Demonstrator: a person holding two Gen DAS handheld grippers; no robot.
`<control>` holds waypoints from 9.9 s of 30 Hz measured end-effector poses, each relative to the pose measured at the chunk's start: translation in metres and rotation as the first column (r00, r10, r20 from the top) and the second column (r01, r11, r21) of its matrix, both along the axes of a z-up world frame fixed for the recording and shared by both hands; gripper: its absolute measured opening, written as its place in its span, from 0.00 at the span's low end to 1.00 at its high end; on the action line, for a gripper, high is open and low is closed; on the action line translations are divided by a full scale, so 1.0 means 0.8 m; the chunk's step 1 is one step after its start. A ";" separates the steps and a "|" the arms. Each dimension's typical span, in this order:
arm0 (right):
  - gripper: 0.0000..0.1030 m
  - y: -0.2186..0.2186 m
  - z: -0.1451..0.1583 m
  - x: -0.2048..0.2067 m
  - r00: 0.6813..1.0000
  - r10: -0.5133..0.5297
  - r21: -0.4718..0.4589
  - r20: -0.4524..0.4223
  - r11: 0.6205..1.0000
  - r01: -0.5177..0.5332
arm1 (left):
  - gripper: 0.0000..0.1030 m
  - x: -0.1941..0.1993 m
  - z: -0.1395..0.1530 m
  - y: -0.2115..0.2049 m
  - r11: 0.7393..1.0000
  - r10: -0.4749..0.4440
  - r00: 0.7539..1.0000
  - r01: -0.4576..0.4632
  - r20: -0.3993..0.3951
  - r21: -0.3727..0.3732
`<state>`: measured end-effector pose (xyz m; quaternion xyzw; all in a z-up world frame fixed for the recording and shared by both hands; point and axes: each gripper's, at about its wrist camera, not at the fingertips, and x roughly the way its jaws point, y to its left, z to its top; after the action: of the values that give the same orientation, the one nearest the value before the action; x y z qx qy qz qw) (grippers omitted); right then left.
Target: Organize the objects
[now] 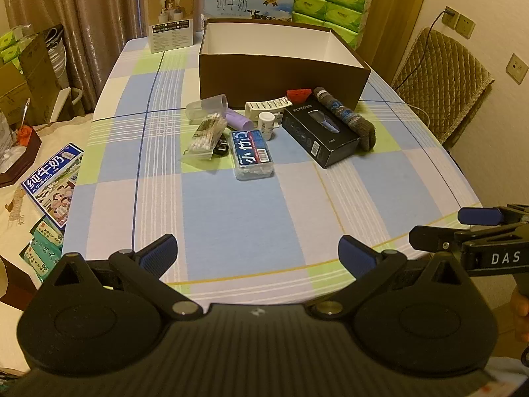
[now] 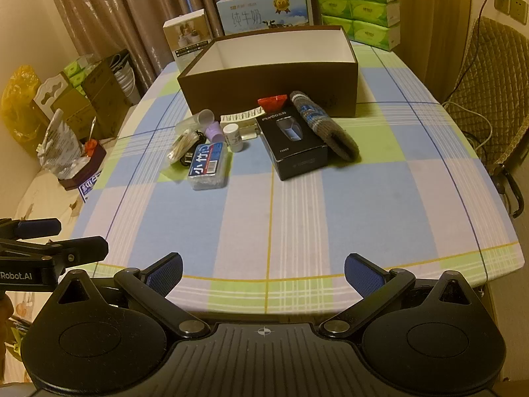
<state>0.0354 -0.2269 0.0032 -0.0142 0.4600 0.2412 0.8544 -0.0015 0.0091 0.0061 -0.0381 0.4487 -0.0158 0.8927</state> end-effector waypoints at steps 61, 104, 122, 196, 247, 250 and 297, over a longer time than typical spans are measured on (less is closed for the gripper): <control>0.98 -0.008 -0.004 0.032 0.999 0.049 0.002 -0.022 0.999 -0.049 | 0.99 0.027 -0.004 -0.018 1.000 0.020 1.000 -0.020 -0.022 0.003; 0.81 -0.037 -0.035 0.173 0.984 0.148 -0.008 0.100 0.989 -0.148 | 0.99 0.114 -0.028 -0.017 0.984 0.177 0.979 -0.176 -0.098 0.018; 0.42 -0.001 -0.093 0.266 0.941 0.300 -0.067 0.158 0.954 -0.293 | 0.99 0.134 -0.057 -0.015 0.940 0.341 0.931 -0.337 -0.127 0.051; 0.23 -0.088 -0.135 0.318 0.998 0.050 -0.130 0.033 0.991 -0.045 | 0.70 0.313 -0.135 0.095 0.998 -0.046 0.992 0.052 -0.115 0.047; 0.12 -0.038 0.026 0.320 0.974 0.076 0.173 0.215 0.978 -0.114 | 0.17 0.345 -0.002 0.074 0.996 -0.075 0.983 0.081 0.165 -0.028; 0.12 -0.025 0.041 0.332 0.966 0.094 0.203 0.241 0.968 -0.145 | 0.17 0.358 0.006 0.068 0.996 -0.081 0.979 0.088 0.186 -0.025; 0.14 0.105 -0.072 0.500 0.977 0.127 -0.120 0.169 0.987 -0.107 | 0.17 0.531 -0.032 0.038 0.996 -0.089 0.994 0.087 0.066 0.026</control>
<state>0.4358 -0.1427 -0.0544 -0.1096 0.3936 0.2633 0.8739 0.4230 0.0393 -0.0199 -0.0075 0.4198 -0.0513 0.9061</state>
